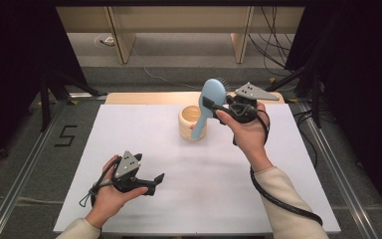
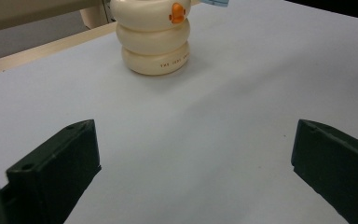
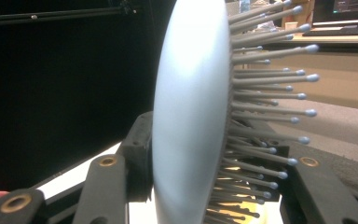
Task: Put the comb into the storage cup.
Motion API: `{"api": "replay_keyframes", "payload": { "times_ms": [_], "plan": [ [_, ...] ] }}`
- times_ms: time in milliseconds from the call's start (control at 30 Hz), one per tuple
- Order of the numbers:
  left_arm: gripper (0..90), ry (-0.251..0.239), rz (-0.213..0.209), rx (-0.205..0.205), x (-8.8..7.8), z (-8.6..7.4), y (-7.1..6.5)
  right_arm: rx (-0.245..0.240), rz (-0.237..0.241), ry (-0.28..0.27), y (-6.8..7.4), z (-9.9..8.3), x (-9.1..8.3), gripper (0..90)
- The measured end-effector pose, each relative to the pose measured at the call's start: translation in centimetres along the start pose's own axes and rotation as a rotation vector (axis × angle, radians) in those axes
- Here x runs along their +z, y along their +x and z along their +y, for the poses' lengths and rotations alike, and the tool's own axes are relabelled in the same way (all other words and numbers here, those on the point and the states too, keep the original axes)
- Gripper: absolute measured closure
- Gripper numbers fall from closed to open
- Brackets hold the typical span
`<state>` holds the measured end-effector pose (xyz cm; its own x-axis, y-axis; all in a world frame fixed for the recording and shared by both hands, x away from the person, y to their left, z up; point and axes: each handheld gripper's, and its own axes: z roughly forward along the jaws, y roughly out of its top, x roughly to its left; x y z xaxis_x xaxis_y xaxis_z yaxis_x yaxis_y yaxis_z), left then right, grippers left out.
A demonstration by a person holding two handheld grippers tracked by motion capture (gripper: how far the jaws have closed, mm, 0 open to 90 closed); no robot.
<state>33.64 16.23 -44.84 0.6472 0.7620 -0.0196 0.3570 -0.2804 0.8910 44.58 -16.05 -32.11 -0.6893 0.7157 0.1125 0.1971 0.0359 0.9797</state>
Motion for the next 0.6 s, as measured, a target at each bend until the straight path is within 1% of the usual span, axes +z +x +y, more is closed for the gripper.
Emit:
{"api": "replay_keyframes", "payload": {
  "times_ms": [433,600],
  "plan": [
    [0.3,-0.007,0.002,-0.006,-0.02,0.07,-0.02,0.012,-0.005,-0.003,-0.24,0.32,0.36,52.0],
    [0.3,-0.006,0.002,-0.006,-0.04,0.09,-0.01,0.008,-0.007,-0.006,-0.21,0.69,0.32,52.0]
  ]
}}
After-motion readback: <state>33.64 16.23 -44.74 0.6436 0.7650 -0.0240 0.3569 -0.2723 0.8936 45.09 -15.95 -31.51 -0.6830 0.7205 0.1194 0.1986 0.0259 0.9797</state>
